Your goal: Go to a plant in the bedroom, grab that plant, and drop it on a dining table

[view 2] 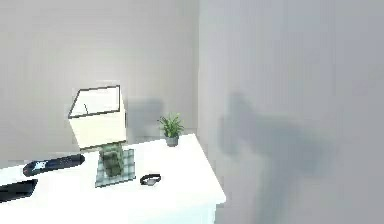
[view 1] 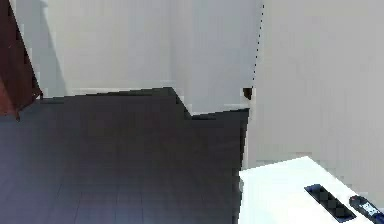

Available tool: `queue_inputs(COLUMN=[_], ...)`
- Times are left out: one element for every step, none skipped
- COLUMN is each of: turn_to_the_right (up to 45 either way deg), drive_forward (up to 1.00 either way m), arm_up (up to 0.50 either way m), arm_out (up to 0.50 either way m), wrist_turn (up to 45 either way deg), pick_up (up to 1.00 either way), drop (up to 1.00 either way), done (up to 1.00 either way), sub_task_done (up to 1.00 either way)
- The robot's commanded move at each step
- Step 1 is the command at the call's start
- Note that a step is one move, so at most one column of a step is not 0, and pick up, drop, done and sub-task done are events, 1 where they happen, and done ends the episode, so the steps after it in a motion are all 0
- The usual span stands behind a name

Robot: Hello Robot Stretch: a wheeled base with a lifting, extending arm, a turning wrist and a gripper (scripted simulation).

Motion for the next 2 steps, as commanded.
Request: queue_inputs(turn_to_the_right=[-42.0,0.0], drive_forward=[0.00,0.20], arm_up=[0.00,0.00], arm_out=[0.00,0.00], wrist_turn=[0.0,0.0], pick_up=[0.00,0.00], drop=[0.00,0.00], done=[0.00,0.00], sub_task_done=[0.00,0.00])
